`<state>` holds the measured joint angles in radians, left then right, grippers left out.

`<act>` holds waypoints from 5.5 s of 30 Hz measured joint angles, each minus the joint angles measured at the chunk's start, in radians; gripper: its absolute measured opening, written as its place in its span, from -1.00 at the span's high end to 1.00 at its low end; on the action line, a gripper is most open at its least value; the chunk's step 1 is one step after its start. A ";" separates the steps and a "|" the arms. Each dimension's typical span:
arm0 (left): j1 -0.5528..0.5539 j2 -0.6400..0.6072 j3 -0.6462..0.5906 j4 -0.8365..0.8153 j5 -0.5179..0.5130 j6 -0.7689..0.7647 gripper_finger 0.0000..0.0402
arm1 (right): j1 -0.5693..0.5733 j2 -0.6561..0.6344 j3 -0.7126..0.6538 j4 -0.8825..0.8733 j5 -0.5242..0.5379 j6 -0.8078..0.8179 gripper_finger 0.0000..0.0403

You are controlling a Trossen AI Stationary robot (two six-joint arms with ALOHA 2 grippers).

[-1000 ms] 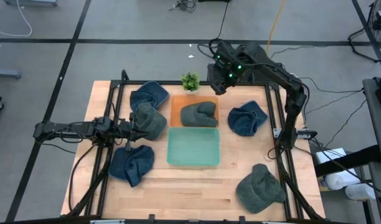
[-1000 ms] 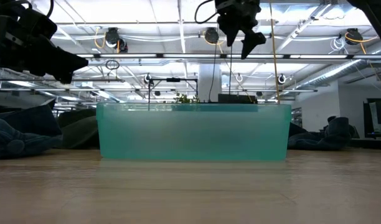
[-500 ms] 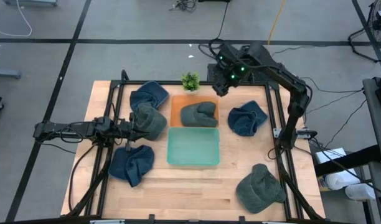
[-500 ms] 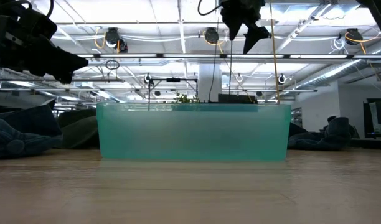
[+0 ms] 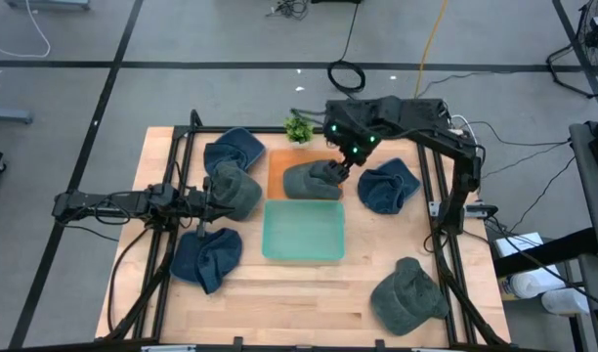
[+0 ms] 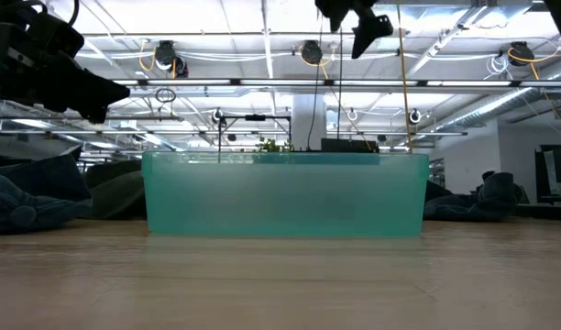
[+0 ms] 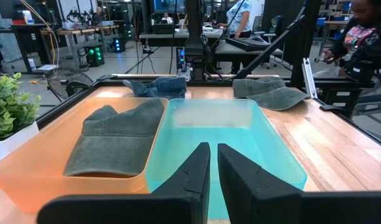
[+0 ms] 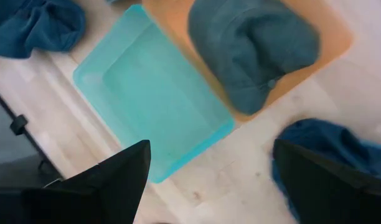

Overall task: Pick & Place hat
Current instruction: Put the right gray cap into the orange bin

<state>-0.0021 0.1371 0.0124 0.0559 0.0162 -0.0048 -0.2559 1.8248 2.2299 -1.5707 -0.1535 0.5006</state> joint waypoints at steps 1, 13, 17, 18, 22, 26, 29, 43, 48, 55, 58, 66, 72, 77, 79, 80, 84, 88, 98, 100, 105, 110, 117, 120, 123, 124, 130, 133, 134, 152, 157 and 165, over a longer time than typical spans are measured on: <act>0.000 0.000 0.000 0.000 0.000 0.000 0.81 | 0.020 0.000 0.000 0.000 0.002 0.018 -0.61; 0.000 0.000 0.000 0.000 0.000 0.000 0.81 | 0.264 0.000 0.000 0.000 0.080 0.312 -0.61; 0.000 0.000 0.000 0.000 0.000 0.000 0.81 | 0.354 0.000 -0.001 0.000 0.080 0.430 -0.61; 0.000 0.000 0.000 0.000 0.000 0.000 0.81 | 0.376 0.000 -0.001 0.000 0.082 0.455 -0.61; 0.000 0.000 0.000 0.000 0.000 0.000 0.81 | 0.463 0.000 -0.001 0.000 0.140 0.550 -0.61; 0.000 0.000 0.000 0.000 0.000 0.000 0.81 | 0.541 0.000 -0.001 0.000 0.158 0.625 -0.61; 0.000 0.000 0.000 0.000 0.000 0.000 0.81 | 0.594 0.000 -0.001 0.000 0.157 0.666 -0.61; 0.000 0.000 0.000 0.000 0.000 0.000 0.81 | 0.844 -0.164 -0.224 -0.001 0.123 0.876 -0.61; 0.000 0.000 0.000 0.000 0.000 0.000 0.81 | 0.933 -0.273 -0.413 -0.002 0.018 1.013 -0.61; 0.000 0.000 0.000 0.000 0.000 0.000 0.81 | 1.069 -0.362 -0.595 0.037 -0.004 1.162 -0.61; 0.000 0.000 0.000 0.000 0.000 0.000 0.81 | 1.127 -0.381 -0.648 0.055 -0.005 1.225 -0.61; 0.000 0.000 0.000 0.000 0.000 0.000 0.81 | 1.225 -0.386 -0.716 0.135 0.052 1.310 -0.61; 0.000 0.000 0.000 0.000 0.000 0.000 0.81 | 1.246 -0.386 -0.727 0.156 0.053 1.338 -0.61; 0.000 0.000 0.000 0.000 0.000 0.000 0.81 | 1.246 -0.378 -0.727 0.160 0.104 1.318 -0.61; 0.000 0.000 0.000 0.000 0.000 0.000 0.81 | 1.246 -0.363 -0.727 0.168 0.128 1.316 -0.61; 0.000 0.000 0.000 0.000 0.000 0.000 0.81 | 1.246 -0.356 -0.727 0.178 0.131 1.316 -0.61; 0.000 0.000 0.000 0.000 0.000 0.000 0.81 | 1.246 -0.336 -0.728 0.198 0.128 1.315 -0.61; 0.000 0.000 0.000 0.000 0.000 0.000 0.81 | 1.246 -0.327 -0.776 0.280 0.128 1.316 -0.61; 0.000 0.000 0.000 0.000 0.000 0.000 0.81 | 1.246 -0.326 -0.954 0.468 0.126 1.313 -0.61; 0.000 0.000 0.000 0.000 0.000 0.000 0.81 | 1.246 -0.327 -0.980 0.474 0.126 1.312 -0.61; 0.000 0.000 0.000 0.000 0.000 0.000 0.81 | 1.246 -0.327 -1.043 0.528 0.127 1.312 -0.61; 0.000 0.000 0.000 0.000 0.000 0.000 0.81 | 1.246 -0.327 -1.108 0.604 0.127 1.309 -0.61; 0.000 0.000 0.000 0.000 0.000 0.000 0.81 | 1.246 -0.327 -1.197 0.737 0.151 1.304 -0.61; 0.000 0.000 0.000 0.000 0.000 0.000 0.81 | 1.246 -0.327 -1.235 0.786 0.153 1.309 -0.61; 0.000 0.000 0.000 0.000 0.000 0.000 0.81 | 1.246 -0.327 -1.266 0.819 0.153 1.307 -0.61; 0.000 0.000 0.000 0.000 0.000 0.000 0.81 | 1.246 -0.327 -1.272 0.829 0.153 1.304 -0.59; 0.000 0.000 0.000 0.000 0.000 0.000 0.81 | 1.246 -0.327 -1.279 0.850 0.137 1.303 -0.34; 0.000 0.000 0.000 0.000 0.000 0.000 0.81 | 1.246 -0.327 -1.279 0.851 0.126 1.303 -0.16; 0.000 0.000 0.000 0.000 0.000 0.000 0.81 | 1.246 -0.327 -1.279 0.851 0.125 1.305 -0.10; 0.000 0.000 0.000 0.000 0.000 0.000 0.81 | 1.246 -0.327 -1.279 0.865 0.124 1.399 0.83; 0.000 0.000 0.000 0.000 0.000 0.000 0.81 | 1.245 -0.327 -1.279 0.864 0.124 1.377 0.97; 0.000 0.000 0.000 0.000 0.000 0.000 0.81 | 1.233 -0.330 -1.279 0.856 0.121 1.366 0.99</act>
<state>-0.0022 0.1371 0.0122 0.0559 0.0159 -0.0048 0.9767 1.4951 0.9512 -0.7151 -0.0328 1.8661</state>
